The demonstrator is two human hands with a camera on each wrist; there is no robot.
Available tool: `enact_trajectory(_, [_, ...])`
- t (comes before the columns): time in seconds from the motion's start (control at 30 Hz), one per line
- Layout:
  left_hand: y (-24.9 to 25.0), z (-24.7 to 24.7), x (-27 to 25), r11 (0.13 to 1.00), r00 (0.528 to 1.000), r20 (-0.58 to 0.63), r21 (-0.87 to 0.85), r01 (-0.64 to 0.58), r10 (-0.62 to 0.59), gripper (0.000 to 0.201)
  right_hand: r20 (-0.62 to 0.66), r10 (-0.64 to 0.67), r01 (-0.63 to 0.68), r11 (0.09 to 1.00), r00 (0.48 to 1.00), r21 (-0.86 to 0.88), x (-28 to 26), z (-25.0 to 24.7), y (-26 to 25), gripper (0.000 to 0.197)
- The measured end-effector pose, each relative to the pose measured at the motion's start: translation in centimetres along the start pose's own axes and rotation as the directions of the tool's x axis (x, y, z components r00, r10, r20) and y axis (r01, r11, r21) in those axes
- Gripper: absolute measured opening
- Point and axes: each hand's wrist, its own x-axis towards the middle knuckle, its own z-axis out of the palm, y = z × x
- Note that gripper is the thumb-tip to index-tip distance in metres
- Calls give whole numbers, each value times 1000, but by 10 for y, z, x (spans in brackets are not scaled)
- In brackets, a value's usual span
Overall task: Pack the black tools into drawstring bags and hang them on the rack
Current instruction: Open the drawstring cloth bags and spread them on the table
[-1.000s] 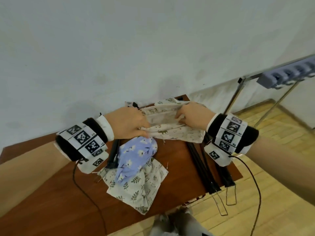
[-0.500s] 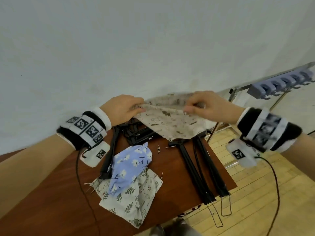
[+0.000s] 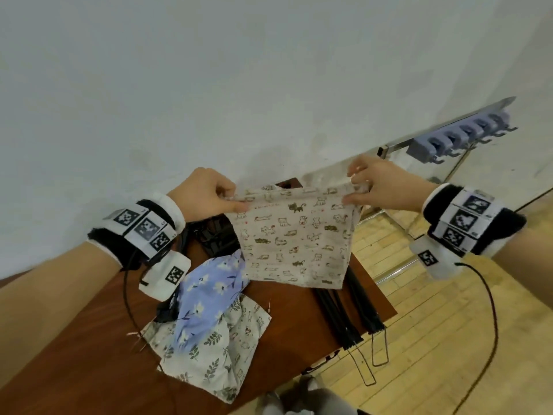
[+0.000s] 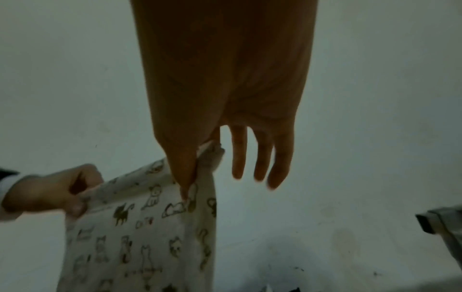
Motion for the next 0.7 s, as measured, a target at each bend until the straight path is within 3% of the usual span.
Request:
enact_trajectory(0.2, [18,35,8,940,989,144,-340,16,36,60,-57,211,-161,871,976,465,-37,-12,13,20])
enact_trajectory(0.27, [16,49,9,910,977,208,-412,44,47,57,-13,249,-197,797,969,571,-50,-12,18,7])
enact_trajectory(0.3, [14,55,9,900,965,258,-431,65,53,58,42,251,-225,765,967,603,-55,-11,20,13])
enact_trajectory(0.37, [12,70,10,883,924,378,-449,135,51,55,163,256,-300,721,953,625,-64,-6,29,21])
enact_trajectory(0.43, [12,88,15,854,896,444,-478,204,35,38,211,302,-367,695,930,618,-65,1,39,23])
enact_trajectory(0.6, [-7,134,48,691,896,405,-596,409,-182,11,233,579,-592,568,781,572,-25,59,83,24])
enact_trajectory(0.7, [-31,160,65,665,867,378,-560,494,-326,33,245,638,-653,545,730,526,0,114,108,30])
